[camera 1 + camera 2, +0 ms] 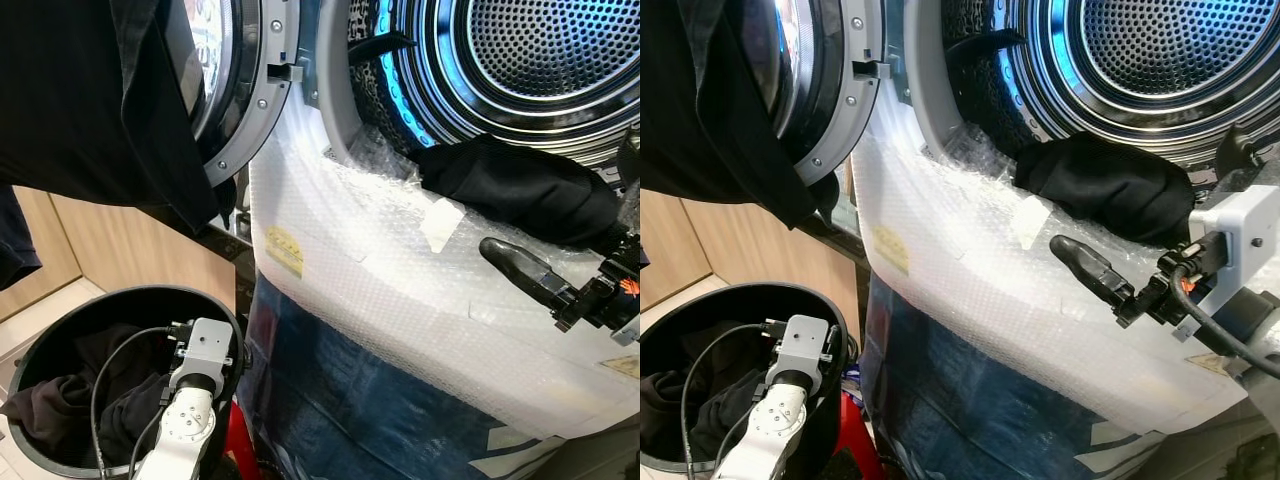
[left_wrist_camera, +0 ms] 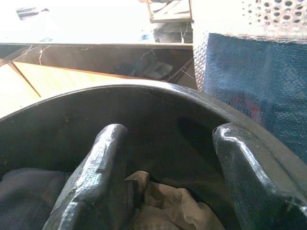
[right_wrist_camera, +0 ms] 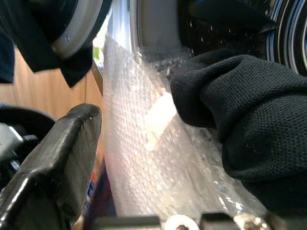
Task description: Clothes washing
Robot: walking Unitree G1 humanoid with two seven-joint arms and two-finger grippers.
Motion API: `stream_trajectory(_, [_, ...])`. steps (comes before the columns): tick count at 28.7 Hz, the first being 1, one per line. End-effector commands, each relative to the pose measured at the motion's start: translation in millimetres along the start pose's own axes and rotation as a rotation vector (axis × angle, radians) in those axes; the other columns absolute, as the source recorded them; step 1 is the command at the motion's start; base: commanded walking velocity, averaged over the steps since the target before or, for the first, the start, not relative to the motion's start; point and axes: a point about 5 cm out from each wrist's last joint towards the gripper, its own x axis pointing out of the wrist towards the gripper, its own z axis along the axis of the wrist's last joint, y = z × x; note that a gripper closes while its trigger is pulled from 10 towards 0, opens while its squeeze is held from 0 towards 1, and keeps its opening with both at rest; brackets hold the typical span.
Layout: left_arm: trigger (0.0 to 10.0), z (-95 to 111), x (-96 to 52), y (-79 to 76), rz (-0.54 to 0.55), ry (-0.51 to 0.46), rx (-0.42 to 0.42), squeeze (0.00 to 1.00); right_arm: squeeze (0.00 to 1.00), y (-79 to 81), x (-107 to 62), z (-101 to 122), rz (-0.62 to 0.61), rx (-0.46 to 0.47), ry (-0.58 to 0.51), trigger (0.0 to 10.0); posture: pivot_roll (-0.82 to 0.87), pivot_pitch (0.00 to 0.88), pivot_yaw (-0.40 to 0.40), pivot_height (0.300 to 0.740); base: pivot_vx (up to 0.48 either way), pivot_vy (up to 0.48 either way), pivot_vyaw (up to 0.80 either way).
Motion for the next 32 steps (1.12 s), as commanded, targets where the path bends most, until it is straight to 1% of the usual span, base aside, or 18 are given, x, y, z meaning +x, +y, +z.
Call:
stream_trajectory(1, [10.0, 0, 0.7, -11.1, -0.044, 0.006, -0.010, 0.00, 0.00, -5.8, -9.4, 4, -0.032, -0.034, -0.010, 10.0, -0.03, 0.000, -0.113, 0.740, 0.000, 0.000, 0.00])
stream_trajectory(2, [10.0, 1, 0.9, -10.9, -0.044, 0.005, -0.010, 0.00, 0.00, -8.0, -13.9, 3, -0.041, -0.032, -0.010, 10.0, -0.03, 0.000, -0.114, 0.740, 0.000, 0.000, 0.00])
stream_trajectory(5, [10.0, 0, 0.9, -10.6, -0.043, 0.006, -0.010, 0.00, 0.00, -5.6, -23.4, 2, -0.035, -0.001, -0.039, 10.0, -0.04, 0.000, -0.114, 0.740, 0.000, 0.000, 0.00])
stream_trajectory(7, [10.0, 0, 1.1, -10.3, -0.043, 0.007, -0.010, 0.00, 0.00, -3.5, -26.3, 1, -0.037, 0.021, -0.062, 10.0, -0.04, 0.000, -0.112, 0.740, 0.000, 0.000, 0.00])
stream_trajectory(8, [10.0, 0, 1.3, -10.6, -0.046, 0.005, -0.010, 0.00, 0.00, 1.1, -26.1, 3, -0.029, 0.062, -0.108, 10.0, -0.05, 0.000, -0.112, 0.740, 0.000, 0.000, 0.00])
stream_trajectory(11, [10.0, 1, 1.6, -11.5, -0.047, 0.003, -0.011, 0.00, 0.00, 4.7, -24.1, 3, -0.036, 0.134, -0.151, 10.0, -0.04, 0.000, -0.116, 0.740, 0.000, 0.000, 0.00])
stream_trajectory(12, [10.0, 2, 2.1, -11.6, -0.044, -0.001, -0.014, 0.00, 0.00, 10.0, -21.5, -1, -0.034, 0.208, -0.185, 10.0, -0.05, 0.000, -0.117, 0.740, 0.000, 0.000, 0.00])
stream_trajectory(14, [10.0, 3, 2.2, -11.8, -0.041, -0.004, -0.017, 0.00, 0.00, 21.9, -16.9, -5, 0.011, 0.309, -0.242, 10.0, -0.04, 0.000, -0.119, 0.740, 0.000, 0.000, 0.00])
stream_trajectory(15, [10.0, 3, 2.3, -11.9, -0.041, -0.004, -0.017, 0.00, 0.00, 25.3, -15.7, -5, 0.028, 0.320, -0.250, 10.0, -0.04, 0.000, -0.119, 0.740, 0.000, 0.000, 0.00])
stream_trajectory(17, [10.0, 3, 2.4, -12.3, -0.042, -0.007, -0.018, 0.00, 0.00, 40.1, -10.8, -9, 0.089, 0.351, -0.255, 10.0, -0.04, 0.000, -0.120, 0.740, 0.000, 0.000, 0.00])
stream_trajectory(19, [10.0, 4, 2.1, -12.1, -0.042, -0.011, -0.018, 0.00, 0.00, 56.7, -6.7, -14, 0.154, 0.406, -0.260, 10.0, -0.04, 0.000, -0.124, 0.740, 0.000, 0.000, 0.00])
stream_trajectory(21, [10.0, 3, 2.0, -12.1, -0.041, -0.010, -0.019, 0.00, 0.00, 62.0, -5.7, -18, 0.174, 0.441, -0.252, 10.0, -0.04, 0.000, -0.126, 0.740, 0.000, 0.000, 0.00])
stream_trajectory(22, [10.0, 3, 1.8, -12.0, -0.040, -0.010, -0.020, 0.00, 0.00, 67.3, -5.2, -24, 0.194, 0.448, -0.220, 10.0, -0.03, 0.001, -0.127, 0.740, 0.000, 0.000, 0.00])
stream_trajectory(23, [10.0, 3, 1.8, -12.0, -0.040, -0.010, -0.020, 0.00, 0.00, 67.3, -5.2, -24, 0.194, 0.448, -0.220, 10.0, -0.03, 0.001, -0.127, 0.740, 0.000, 0.000, 0.00])
stream_trajectory(24, [10.0, 3, 1.5, -11.8, -0.038, -0.011, -0.021, 0.00, 0.00, 70.2, -5.5, -29, 0.200, 0.449, -0.188, 10.0, -0.04, 0.000, -0.127, 0.740, 0.000, 0.000, 0.00])
stream_trajectory(26, [10.0, 3, 1.2, -12.0, -0.037, -0.012, -0.021, 0.00, 0.00, 69.4, -4.9, -31, 0.181, 0.504, -0.191, 10.0, -0.03, 0.000, -0.128, 0.740, 0.000, 0.000, 0.00])
stream_trajectory(28, [10.0, 3, 1.0, -11.4, -0.034, -0.012, -0.024, 0.00, 0.00, 69.7, -1.5, -40, 0.165, 0.547, -0.179, 10.0, -0.03, 0.003, -0.127, 0.740, 0.000, 0.000, 0.00])
stream_trajectory(32, [10.0, 3, 0.7, -11.6, -0.031, -0.013, -0.026, 0.00, 0.00, 66.0, 5.8, -49, 0.114, 0.576, -0.171, 10.0, -0.03, 0.002, -0.131, 0.740, 0.000, 0.000, 0.00])
